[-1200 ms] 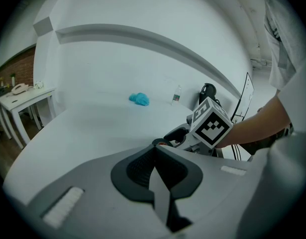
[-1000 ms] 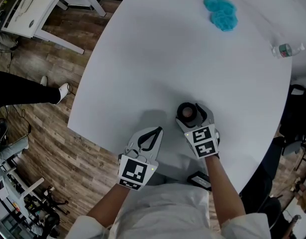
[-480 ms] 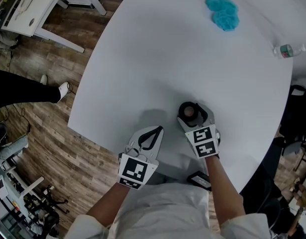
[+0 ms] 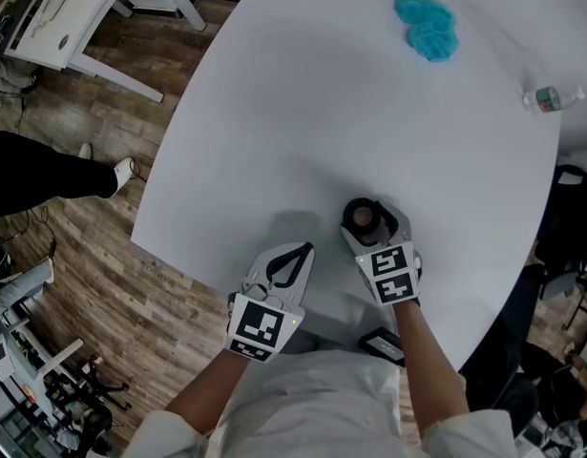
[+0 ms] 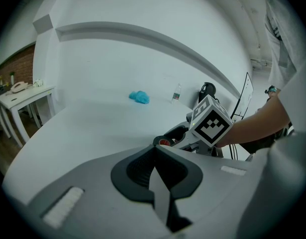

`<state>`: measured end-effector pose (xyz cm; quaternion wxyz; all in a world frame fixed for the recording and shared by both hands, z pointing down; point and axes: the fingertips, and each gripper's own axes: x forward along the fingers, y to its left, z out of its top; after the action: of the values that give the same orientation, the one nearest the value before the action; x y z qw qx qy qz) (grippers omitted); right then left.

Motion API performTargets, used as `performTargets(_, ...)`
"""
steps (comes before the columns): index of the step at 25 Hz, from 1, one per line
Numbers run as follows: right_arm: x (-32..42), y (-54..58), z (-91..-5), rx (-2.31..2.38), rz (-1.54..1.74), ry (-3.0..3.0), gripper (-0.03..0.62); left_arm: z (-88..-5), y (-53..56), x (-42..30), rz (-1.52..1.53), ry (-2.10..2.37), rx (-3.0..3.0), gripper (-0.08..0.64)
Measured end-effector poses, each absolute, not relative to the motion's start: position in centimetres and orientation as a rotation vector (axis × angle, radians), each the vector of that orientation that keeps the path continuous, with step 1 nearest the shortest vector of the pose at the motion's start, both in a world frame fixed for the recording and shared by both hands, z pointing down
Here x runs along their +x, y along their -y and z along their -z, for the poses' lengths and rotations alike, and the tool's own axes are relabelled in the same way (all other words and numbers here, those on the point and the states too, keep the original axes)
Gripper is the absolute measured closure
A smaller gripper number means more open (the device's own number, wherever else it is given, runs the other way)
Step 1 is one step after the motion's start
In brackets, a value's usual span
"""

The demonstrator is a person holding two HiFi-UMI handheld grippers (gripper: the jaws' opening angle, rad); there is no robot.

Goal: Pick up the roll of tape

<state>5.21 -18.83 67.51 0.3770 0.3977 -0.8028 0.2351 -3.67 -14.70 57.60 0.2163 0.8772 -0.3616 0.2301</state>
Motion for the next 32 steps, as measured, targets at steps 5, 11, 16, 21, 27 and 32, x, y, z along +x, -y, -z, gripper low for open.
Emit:
performTargets(5,5.2,18.7,-66.8,1.023,-0.596,2.061,0.245,-57.3,14.6,-3.7,-0.636,1.009,2.439,0.543)
performTargets(11,5.3,18.2,-65.6,1.027,-0.589,2.073,0.247,-56.3,14.2,-3.5,-0.627,1.013,2.456,0.543)
performTargets(16,5.3,17.6,-64.7,1.034,-0.577,2.085,0.248,-55.8,13.6,-3.4,-0.622,1.022,2.463,0.543)
performTargets(21,5.5,16.9,-63.4,1.046,-0.576,2.104,0.249,-55.3,12.7,-3.3,-0.624,1.031,2.475,0.543)
performTargets(27,5.0,15.5,-61.0,1.058,-0.571,2.144,0.249,-54.1,11.8,-3.5,-0.609,1.053,2.488,0.543)
performTargets(32,5.3,14.4,-59.5,1.054,-0.548,2.164,0.249,-53.2,11.2,-3.1,-0.603,1.064,2.499,0.545)
